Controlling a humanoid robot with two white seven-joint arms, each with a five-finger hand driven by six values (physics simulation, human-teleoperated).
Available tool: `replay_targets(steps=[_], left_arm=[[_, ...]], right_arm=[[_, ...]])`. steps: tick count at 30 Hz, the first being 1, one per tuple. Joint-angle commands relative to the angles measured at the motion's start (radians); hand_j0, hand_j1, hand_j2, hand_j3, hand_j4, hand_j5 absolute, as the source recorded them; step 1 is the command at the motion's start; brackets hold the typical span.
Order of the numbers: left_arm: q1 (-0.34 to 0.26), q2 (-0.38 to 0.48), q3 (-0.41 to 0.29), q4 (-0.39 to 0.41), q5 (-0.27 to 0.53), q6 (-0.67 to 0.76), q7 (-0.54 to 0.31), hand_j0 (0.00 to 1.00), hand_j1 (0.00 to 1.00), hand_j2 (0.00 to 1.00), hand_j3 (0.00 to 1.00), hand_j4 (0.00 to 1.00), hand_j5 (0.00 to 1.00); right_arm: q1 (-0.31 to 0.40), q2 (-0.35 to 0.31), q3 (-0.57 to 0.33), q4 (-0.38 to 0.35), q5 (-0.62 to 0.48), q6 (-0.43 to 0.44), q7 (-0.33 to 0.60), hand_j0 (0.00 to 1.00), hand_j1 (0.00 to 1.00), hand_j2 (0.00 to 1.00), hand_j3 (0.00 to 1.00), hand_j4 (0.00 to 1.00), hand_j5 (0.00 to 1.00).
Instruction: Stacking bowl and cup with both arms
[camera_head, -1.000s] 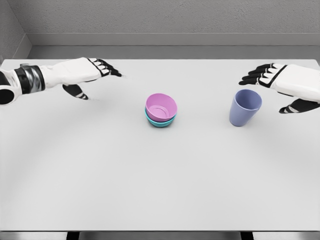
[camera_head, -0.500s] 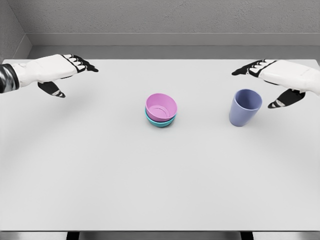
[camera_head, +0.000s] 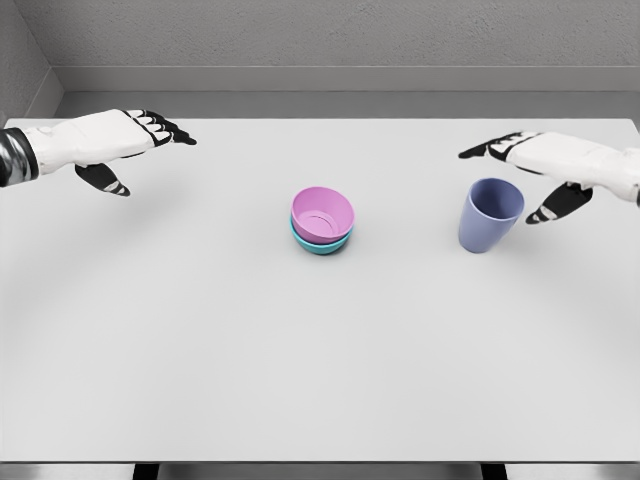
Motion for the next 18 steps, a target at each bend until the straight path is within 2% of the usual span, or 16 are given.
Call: replay_targets(steps=[1, 15, 18], left_arm=[[0.0, 0.001, 0.002, 0.0, 0.006, 0.002, 0.0, 1.0, 1.0, 1.0, 1.0, 1.0, 1.0], [0.0, -0.002, 0.0, -0.003, 0.004, 0.002, 0.0, 1.0, 1.0, 1.0, 1.0, 1.0, 1.0], [0.002, -0.002, 0.0, -0.005, 0.004, 0.002, 0.0, 1.0, 1.0, 1.0, 1.0, 1.0, 1.0]], right_arm=[[0.0, 0.01, 0.013, 0.025, -0.002, 0.001, 0.0, 1.0, 1.0, 1.0, 1.0, 1.0, 1.0], [-0.014, 0.045, 0.063, 0.092, -0.001, 0.001, 0.0, 1.0, 1.0, 1.0, 1.0, 1.0, 1.0], [-0.044, 0.062, 0.102, 0.129, 0.001, 0.001, 0.0, 1.0, 1.0, 1.0, 1.0, 1.0, 1.0]])
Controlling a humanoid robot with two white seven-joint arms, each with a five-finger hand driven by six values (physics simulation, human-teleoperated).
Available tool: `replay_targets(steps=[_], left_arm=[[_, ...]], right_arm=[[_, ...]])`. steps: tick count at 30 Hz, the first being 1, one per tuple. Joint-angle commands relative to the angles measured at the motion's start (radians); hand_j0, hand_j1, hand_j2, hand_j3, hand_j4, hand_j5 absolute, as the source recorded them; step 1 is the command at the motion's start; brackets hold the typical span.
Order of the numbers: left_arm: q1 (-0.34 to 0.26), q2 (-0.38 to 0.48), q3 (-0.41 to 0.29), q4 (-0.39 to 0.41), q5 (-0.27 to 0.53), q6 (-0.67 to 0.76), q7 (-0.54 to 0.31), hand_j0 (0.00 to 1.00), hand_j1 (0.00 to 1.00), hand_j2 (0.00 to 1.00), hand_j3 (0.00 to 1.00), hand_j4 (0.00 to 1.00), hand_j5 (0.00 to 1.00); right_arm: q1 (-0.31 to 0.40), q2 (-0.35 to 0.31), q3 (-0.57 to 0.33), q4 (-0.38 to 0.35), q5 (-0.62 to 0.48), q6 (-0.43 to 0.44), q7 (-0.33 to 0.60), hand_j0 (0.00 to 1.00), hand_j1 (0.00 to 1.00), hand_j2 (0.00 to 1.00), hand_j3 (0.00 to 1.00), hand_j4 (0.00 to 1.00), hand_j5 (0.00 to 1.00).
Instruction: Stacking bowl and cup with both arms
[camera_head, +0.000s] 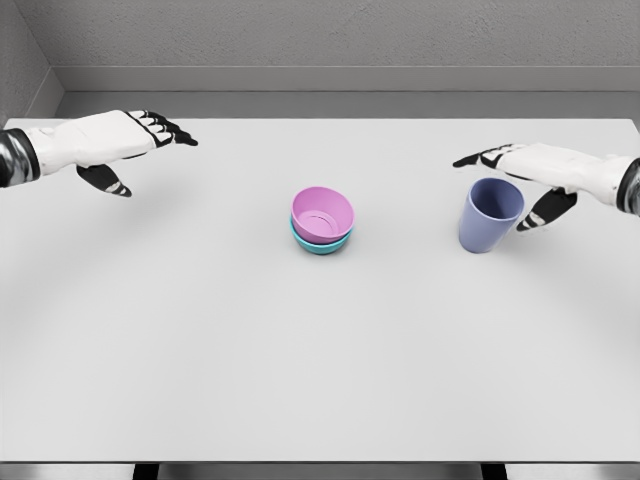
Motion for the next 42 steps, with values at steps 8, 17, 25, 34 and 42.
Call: replay_targets(steps=[8, 17, 25, 34, 42], left_arm=[[0.0, 0.002, 0.001, 0.001, 0.006, 0.002, 0.001, 1.0, 1.0, 1.0, 1.0, 1.0, 1.0], [0.0, 0.002, 0.0, -0.005, 0.007, 0.002, 0.001, 1.0, 1.0, 1.0, 1.0, 1.0, 1.0], [0.0, 0.002, 0.001, -0.005, 0.006, 0.002, 0.001, 1.0, 1.0, 1.0, 1.0, 1.0, 1.0], [0.0, 0.004, 0.001, -0.005, 0.007, 0.002, 0.001, 1.0, 1.0, 1.0, 1.0, 1.0, 1.0], [0.0, 0.004, 0.001, -0.004, 0.007, 0.002, 0.001, 1.0, 1.0, 1.0, 1.0, 1.0, 1.0]], right_arm=[[0.0, 0.012, 0.026, 0.027, 0.0, -0.001, 0.0, 0.82, 0.82, 0.82, 0.82, 0.82, 0.82], [0.0, 0.012, 0.026, 0.024, 0.0, -0.001, 0.0, 0.73, 0.73, 0.73, 0.73, 0.73, 0.73], [0.0, 0.012, 0.026, 0.016, 0.0, -0.004, 0.0, 0.72, 0.72, 0.72, 0.72, 0.72, 0.72], [-0.017, 0.009, 0.02, 0.002, 0.0, -0.011, 0.0, 0.72, 0.72, 0.72, 0.72, 0.72, 0.72], [-0.028, 0.008, 0.014, -0.027, -0.002, -0.011, 0.0, 0.7, 0.7, 0.7, 0.7, 0.7, 0.7]])
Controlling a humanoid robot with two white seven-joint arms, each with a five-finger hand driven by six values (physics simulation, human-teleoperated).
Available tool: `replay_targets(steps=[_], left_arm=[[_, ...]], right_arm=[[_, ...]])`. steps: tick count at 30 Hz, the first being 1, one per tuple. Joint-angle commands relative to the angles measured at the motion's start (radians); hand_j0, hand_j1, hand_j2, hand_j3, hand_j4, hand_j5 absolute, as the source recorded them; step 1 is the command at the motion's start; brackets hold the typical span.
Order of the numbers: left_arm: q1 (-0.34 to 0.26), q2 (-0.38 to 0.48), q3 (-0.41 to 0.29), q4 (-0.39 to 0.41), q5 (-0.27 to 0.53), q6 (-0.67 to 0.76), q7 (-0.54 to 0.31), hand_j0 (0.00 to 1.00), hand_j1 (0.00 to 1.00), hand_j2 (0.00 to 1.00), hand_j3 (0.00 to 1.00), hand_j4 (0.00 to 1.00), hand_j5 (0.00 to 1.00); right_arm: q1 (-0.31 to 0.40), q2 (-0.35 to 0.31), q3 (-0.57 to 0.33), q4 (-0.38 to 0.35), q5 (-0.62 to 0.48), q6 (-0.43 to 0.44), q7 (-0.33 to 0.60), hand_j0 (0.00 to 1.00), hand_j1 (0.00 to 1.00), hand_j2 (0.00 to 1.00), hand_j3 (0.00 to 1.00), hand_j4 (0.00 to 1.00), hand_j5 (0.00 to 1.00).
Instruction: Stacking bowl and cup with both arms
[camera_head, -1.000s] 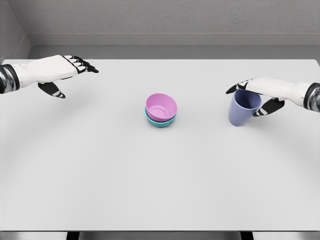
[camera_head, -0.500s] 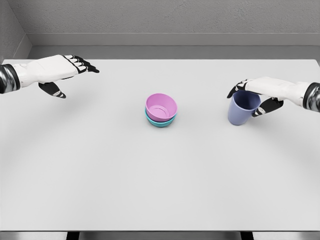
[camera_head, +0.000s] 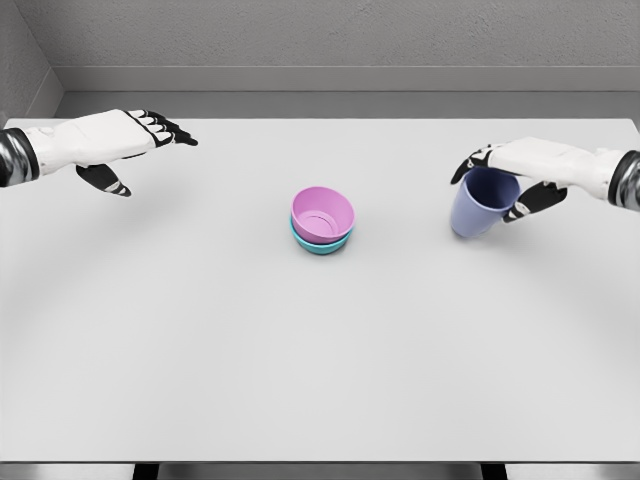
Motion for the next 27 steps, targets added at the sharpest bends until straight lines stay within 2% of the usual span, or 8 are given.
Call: replay_targets(steps=[1, 20, 27], left_arm=[[0.0, 0.0, 0.001, -0.001, 0.006, 0.002, 0.001, 1.0, 1.0, 1.0, 1.0, 1.0, 1.0], [0.0, 0.002, 0.001, 0.001, 0.006, 0.002, 0.001, 1.0, 1.0, 1.0, 1.0, 1.0, 1.0], [0.0, 0.002, 0.001, 0.001, 0.006, 0.002, 0.001, 1.0, 1.0, 1.0, 1.0, 1.0, 1.0]], right_arm=[[0.0, -0.001, -0.001, -0.009, -0.005, 0.001, 0.0, 0.7, 0.7, 0.7, 0.7, 0.7, 0.7], [-0.043, 0.009, -0.004, -0.132, -0.012, 0.011, 0.0, 0.68, 0.68, 0.68, 0.68, 0.68, 0.68], [-0.075, 0.056, -0.003, -0.14, -0.013, 0.011, 0.0, 0.68, 0.68, 0.68, 0.68, 0.68, 0.68]])
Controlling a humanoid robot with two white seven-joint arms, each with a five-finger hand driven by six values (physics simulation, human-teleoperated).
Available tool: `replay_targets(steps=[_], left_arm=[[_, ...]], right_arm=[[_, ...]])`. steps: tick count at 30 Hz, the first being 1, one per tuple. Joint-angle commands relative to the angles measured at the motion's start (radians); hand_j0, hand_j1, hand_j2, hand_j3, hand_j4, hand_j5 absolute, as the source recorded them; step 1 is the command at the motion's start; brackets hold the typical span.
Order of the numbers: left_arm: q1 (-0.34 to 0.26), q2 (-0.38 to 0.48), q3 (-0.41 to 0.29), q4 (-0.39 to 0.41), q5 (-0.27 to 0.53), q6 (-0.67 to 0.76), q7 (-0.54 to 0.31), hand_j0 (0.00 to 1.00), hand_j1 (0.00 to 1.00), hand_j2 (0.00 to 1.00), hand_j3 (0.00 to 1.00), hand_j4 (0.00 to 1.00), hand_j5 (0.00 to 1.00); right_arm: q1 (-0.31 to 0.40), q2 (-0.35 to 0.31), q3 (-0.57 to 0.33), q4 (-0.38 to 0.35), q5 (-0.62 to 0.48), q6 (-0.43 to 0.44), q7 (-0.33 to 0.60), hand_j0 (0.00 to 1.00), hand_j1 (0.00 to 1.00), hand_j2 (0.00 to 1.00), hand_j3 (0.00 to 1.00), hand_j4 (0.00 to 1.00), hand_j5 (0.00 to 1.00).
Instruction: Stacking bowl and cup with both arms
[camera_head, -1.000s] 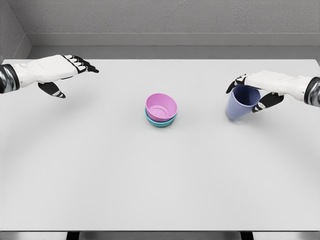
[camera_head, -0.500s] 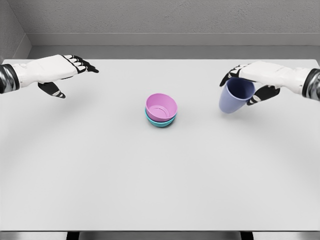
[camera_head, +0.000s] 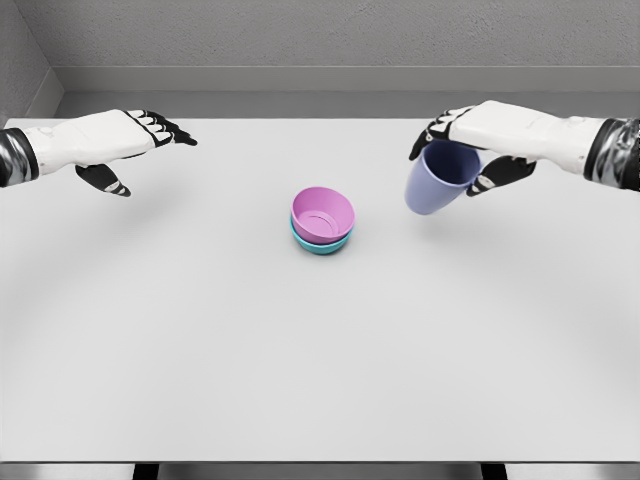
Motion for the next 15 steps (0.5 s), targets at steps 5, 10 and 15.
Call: replay_targets(steps=[5, 10, 15], left_arm=[[0.0, 0.001, 0.003, 0.002, 0.006, 0.002, 0.001, 1.0, 1.0, 1.0, 1.0, 1.0, 1.0], [0.0, 0.001, 0.003, 0.002, 0.006, 0.002, 0.001, 1.0, 1.0, 1.0, 1.0, 1.0, 1.0], [0.0, 0.001, 0.003, 0.003, 0.004, 0.002, 0.001, 1.0, 1.0, 1.0, 1.0, 1.0, 1.0]], right_arm=[[-0.018, 0.034, 0.0, -0.004, -0.003, 0.001, -0.001, 0.68, 0.68, 0.68, 0.68, 0.68, 0.68], [-0.031, 0.068, 0.002, -0.03, -0.003, 0.001, -0.001, 0.68, 0.68, 0.68, 0.68, 0.68, 0.68], [-0.038, 0.108, 0.003, -0.031, -0.003, 0.001, -0.001, 0.68, 0.68, 0.68, 0.68, 0.68, 0.68]])
